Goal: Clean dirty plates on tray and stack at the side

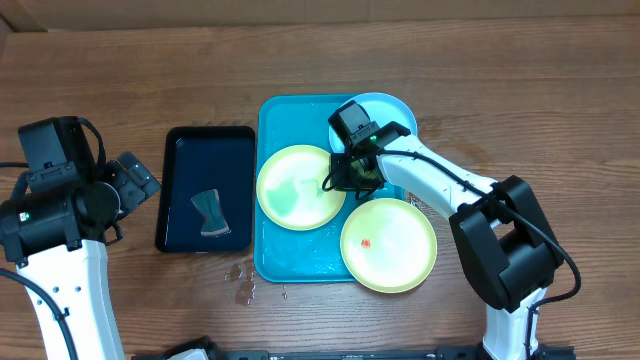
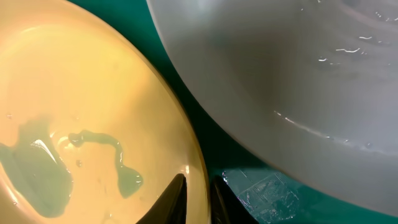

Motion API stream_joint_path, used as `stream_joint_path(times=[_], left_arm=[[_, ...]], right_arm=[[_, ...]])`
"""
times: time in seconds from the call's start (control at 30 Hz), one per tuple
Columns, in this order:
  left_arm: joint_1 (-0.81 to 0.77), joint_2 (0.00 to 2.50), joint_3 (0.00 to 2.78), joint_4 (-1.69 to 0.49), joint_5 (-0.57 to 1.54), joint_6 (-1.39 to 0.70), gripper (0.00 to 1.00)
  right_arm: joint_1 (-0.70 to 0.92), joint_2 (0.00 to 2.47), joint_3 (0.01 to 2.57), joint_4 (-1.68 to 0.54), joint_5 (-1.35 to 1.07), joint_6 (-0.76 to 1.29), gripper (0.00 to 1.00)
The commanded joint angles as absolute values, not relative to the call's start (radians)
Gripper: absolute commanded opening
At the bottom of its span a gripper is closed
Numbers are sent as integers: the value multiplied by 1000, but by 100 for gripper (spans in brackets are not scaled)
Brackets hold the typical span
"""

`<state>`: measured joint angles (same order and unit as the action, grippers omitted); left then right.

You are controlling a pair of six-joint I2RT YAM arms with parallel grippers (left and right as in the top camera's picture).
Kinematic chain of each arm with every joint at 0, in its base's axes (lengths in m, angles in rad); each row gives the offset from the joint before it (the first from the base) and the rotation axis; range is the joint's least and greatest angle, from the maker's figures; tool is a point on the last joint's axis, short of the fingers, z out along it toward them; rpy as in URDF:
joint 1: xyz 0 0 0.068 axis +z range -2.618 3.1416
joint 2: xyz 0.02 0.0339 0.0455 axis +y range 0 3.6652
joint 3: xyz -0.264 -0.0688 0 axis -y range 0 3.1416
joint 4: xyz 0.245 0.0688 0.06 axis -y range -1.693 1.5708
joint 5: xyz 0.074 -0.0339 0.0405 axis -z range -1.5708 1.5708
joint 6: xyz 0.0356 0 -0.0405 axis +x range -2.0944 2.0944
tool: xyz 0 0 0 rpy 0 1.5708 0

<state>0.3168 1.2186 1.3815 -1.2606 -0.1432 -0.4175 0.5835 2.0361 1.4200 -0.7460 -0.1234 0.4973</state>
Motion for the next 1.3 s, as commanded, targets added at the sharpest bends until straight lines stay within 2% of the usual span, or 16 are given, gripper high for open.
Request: stream_joint_path(times=[0.0,0.27,0.3,0.33,1.27], left_arm=[[320,1222,1404,-1259,-152,-434,100],[320,1222,1404,-1259,-152,-434,100],[320,1222,1404,-1259,-152,-434,100],[320,1222,1404,-1259,-152,-434,100],[320,1222,1404,-1259,-152,-434,100]], right_arm=[[589,2040,1412,-727,-128,499,15],[589,2073,1412,-723,-129,499,15],[589,2079,1412,-722,-129,498,12],[589,2082,1412,-719,-129,498,4],[579,1962,1738,-1031,-140,498,4]])
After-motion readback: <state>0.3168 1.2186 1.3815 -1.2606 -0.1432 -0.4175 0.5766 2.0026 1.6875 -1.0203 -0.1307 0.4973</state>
